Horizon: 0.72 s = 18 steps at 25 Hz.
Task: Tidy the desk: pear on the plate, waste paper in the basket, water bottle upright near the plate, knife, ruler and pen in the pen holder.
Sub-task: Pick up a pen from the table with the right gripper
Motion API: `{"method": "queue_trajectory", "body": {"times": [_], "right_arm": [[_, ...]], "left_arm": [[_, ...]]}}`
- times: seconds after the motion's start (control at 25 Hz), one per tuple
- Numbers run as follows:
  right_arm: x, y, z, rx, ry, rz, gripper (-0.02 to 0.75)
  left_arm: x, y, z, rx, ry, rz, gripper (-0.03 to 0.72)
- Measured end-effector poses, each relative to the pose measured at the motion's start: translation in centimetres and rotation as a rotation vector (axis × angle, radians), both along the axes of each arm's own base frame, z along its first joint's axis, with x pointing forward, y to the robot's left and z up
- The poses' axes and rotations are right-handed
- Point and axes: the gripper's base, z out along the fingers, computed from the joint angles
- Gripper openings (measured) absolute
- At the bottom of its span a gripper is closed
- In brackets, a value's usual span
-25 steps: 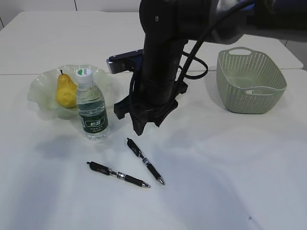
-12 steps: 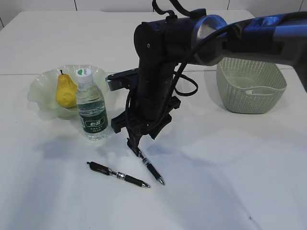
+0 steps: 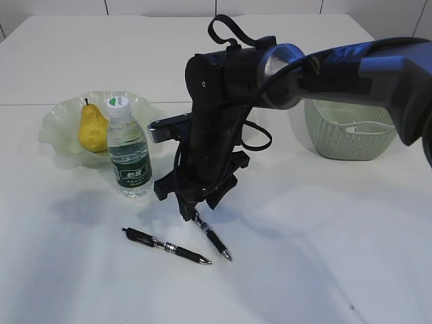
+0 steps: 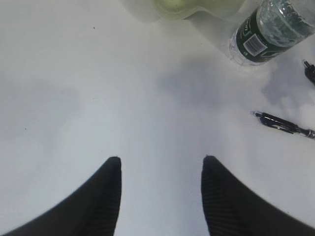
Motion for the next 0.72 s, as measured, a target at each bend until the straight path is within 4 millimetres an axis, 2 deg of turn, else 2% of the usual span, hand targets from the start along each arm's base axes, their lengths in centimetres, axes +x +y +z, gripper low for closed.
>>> {"method": "queue_trajectory", "body": {"times": [0.72], "right_arm": [[0.4, 0.2, -1.5, -0.006, -0.010, 0.000, 0.398]], "left_arm": [[0.1, 0.0, 0.0, 0.000, -0.010, 0.002, 0.371]]}}
